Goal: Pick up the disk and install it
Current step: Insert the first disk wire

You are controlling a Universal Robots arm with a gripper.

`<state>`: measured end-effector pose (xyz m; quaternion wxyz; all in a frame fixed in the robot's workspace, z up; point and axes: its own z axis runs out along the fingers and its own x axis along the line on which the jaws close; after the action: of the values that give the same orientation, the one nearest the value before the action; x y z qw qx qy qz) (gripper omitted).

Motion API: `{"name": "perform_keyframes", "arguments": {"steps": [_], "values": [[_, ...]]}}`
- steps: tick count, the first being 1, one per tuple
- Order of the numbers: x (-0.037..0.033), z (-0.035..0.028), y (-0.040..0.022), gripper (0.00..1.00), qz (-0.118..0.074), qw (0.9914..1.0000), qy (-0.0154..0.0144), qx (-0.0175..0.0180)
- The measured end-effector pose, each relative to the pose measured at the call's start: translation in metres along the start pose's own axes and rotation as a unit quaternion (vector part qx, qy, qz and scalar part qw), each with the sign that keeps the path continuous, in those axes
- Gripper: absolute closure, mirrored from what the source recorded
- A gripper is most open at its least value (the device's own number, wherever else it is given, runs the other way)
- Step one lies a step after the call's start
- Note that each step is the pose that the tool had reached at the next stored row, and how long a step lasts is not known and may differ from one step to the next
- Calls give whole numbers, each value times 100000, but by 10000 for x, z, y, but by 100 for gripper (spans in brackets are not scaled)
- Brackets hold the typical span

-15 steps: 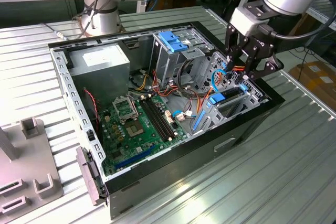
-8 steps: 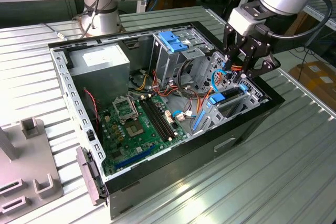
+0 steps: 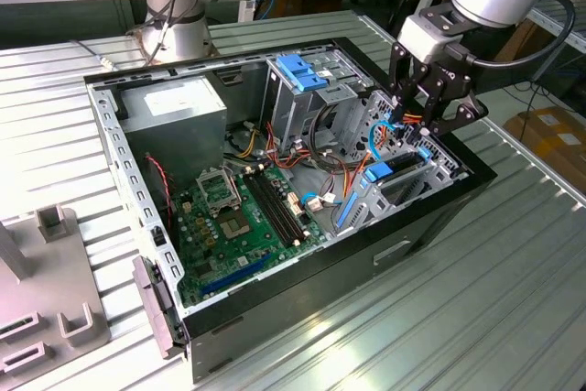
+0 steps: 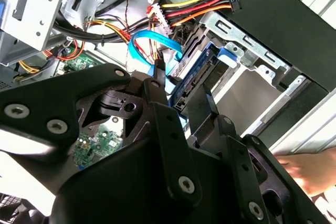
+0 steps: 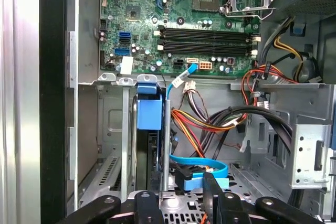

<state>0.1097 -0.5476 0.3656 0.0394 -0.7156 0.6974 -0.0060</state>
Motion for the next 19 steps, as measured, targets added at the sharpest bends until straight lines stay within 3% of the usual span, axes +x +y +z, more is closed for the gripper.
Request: {"name": "perform_keyframes", "arguments": {"steps": [17,18,19], "values": [[0,10,16,56,-3,100000,47,8],[0,10,17,57,-4,100000,46,8],[0,10,17,70,-4,100000,46,10]]}}
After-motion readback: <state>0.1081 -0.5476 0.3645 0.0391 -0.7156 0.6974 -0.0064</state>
